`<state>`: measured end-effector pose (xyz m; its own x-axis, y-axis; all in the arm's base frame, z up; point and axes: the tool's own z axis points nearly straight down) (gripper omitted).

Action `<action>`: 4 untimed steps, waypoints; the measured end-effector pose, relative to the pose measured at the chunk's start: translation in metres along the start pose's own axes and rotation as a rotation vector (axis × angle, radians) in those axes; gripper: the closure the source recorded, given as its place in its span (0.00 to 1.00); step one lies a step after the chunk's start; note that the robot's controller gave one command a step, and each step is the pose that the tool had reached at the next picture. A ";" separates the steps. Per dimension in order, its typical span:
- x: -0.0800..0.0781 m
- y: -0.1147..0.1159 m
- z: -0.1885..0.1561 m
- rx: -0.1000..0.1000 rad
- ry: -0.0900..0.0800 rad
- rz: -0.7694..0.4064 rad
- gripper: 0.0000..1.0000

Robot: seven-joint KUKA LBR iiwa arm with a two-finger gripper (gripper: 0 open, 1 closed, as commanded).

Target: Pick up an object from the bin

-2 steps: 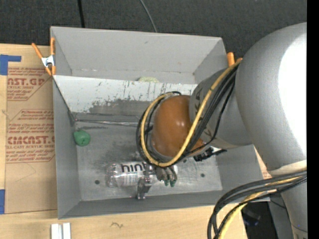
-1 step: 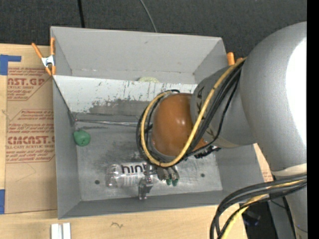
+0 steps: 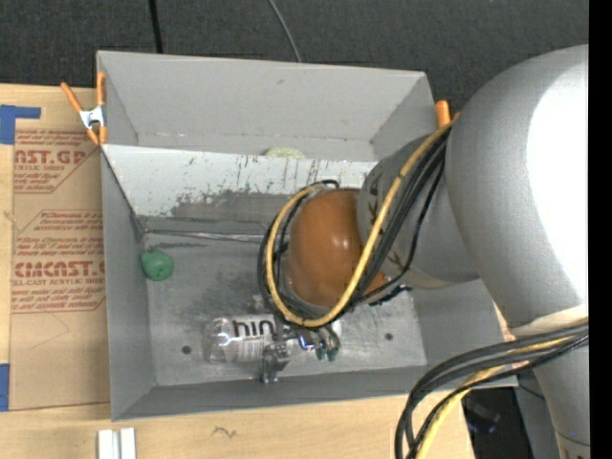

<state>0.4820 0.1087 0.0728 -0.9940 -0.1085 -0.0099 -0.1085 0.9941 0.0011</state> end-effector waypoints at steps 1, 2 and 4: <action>-0.005 -0.001 -0.001 -0.002 0.007 0.134 1.00; -0.005 -0.001 -0.001 -0.002 0.007 0.134 1.00; -0.002 -0.001 -0.026 0.001 0.015 0.135 1.00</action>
Offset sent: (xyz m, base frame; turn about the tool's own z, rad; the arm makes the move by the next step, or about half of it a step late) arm 0.0000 0.0000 0.0000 0.0000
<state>0.4840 0.1076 0.0992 -0.9996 0.0263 0.0057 0.0263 0.9997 0.0008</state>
